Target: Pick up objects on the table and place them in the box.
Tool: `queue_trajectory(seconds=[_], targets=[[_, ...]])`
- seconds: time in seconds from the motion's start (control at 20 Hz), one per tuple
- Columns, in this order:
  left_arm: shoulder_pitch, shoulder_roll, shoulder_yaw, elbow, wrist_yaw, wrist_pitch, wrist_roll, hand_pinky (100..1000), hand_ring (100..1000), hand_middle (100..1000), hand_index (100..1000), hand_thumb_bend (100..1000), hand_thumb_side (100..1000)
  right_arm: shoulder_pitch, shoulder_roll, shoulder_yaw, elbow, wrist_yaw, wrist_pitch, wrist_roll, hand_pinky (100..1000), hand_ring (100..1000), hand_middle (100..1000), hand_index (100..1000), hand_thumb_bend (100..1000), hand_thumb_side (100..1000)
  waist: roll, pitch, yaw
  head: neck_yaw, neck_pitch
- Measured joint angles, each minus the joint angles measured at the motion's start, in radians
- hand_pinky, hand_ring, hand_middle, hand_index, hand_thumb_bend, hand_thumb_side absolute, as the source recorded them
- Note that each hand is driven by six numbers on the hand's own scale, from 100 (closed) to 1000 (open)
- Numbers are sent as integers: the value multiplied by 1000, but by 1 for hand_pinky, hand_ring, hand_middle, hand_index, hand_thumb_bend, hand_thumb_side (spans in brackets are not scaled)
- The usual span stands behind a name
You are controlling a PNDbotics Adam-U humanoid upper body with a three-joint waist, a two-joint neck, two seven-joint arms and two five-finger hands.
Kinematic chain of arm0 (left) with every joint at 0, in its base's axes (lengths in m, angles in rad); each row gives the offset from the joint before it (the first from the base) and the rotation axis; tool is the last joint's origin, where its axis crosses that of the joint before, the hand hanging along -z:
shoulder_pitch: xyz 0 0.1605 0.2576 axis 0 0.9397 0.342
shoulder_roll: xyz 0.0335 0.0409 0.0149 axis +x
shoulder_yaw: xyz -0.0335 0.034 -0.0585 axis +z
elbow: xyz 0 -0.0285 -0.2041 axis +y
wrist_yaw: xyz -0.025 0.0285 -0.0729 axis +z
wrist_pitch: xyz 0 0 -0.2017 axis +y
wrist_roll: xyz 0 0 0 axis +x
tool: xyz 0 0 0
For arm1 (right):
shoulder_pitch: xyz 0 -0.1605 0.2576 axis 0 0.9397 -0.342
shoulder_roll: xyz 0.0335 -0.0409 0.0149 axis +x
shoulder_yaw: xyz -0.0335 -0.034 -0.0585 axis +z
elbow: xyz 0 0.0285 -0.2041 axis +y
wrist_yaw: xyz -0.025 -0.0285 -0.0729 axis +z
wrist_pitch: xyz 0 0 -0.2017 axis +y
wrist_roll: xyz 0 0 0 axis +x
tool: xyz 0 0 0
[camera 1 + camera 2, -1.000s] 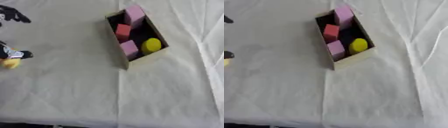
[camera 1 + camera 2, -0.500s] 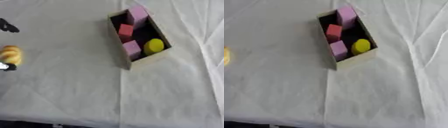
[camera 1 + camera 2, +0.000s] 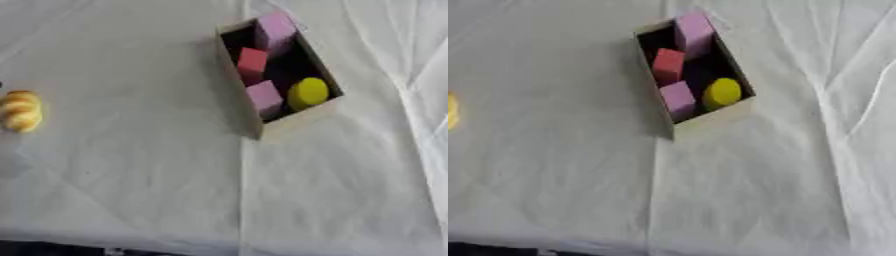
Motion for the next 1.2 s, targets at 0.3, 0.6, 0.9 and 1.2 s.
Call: queue_trajectory(seconds=[0.3, 0.6, 0.9, 1.2], targets=[[19, 3, 47, 61, -23, 37, 30, 864, 846, 792, 883, 709, 173, 5, 2, 0, 0, 4, 4, -3, 877, 724, 755, 842, 100, 789, 0, 3, 8, 5, 0], [-51, -21, 30, 171, -21, 44, 43, 851, 837, 784, 874, 689, 176, 4, 8, 1, 0, 4, 7, -1, 878, 724, 755, 842, 100, 789, 0, 7, -3, 17, 0], [-140, -66, -20, 279, -26, 23, 24, 838, 829, 783, 867, 665, 155, -5, 11, 6, 0, 4, 8, 1, 879, 723, 755, 842, 100, 791, 0, 18, -15, 27, 0], [-217, -121, -52, 373, -47, -1, 23, 821, 822, 803, 871, 589, 179, -13, 19, 8, 0, 4, 12, 6, 880, 722, 754, 842, 100, 793, 0, 26, -20, 31, 0]])
